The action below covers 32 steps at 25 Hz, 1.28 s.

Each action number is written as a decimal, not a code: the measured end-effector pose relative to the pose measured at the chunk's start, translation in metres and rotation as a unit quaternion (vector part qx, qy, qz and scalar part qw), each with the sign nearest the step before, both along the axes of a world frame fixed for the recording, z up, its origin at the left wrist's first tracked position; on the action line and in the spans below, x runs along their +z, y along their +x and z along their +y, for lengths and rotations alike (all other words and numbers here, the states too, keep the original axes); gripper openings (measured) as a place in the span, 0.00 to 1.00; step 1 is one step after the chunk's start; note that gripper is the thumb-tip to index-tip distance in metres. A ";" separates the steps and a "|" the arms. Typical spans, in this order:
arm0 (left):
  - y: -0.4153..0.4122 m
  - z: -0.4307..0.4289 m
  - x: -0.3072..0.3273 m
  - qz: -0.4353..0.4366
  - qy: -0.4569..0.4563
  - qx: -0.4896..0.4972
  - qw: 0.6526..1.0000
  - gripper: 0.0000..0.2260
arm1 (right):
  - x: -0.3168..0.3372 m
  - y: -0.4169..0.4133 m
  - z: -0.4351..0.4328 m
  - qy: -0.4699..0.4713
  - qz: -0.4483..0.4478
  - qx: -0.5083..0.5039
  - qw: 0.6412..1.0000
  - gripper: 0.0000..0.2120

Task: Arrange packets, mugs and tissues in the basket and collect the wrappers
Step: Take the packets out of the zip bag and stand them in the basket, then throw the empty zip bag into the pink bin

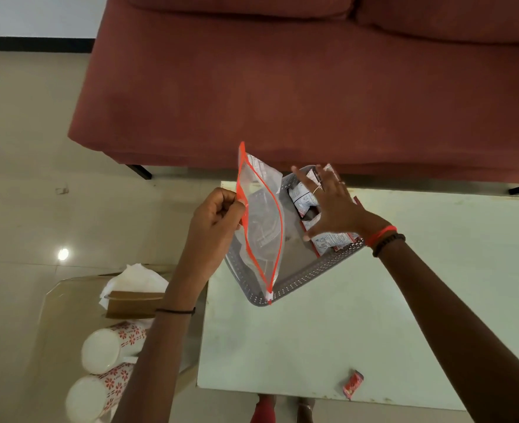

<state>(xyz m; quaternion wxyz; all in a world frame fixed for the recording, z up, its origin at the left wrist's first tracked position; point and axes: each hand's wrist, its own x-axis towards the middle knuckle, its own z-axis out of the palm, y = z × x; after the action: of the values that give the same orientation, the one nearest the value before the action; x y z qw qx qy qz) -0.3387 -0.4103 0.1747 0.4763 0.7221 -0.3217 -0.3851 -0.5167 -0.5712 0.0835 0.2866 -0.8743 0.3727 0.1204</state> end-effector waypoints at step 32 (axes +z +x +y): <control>-0.202 0.150 0.053 -0.567 0.199 -0.158 0.783 0.39 | 0.144 -0.157 0.165 0.582 -0.276 -0.383 0.661 0.10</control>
<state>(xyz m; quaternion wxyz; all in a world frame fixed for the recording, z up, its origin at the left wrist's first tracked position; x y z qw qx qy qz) -0.5402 -0.2607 0.2273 -0.0140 0.8281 -0.5595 -0.0314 -0.6732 -0.4059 0.2276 0.8480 -0.3017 0.4323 -0.0549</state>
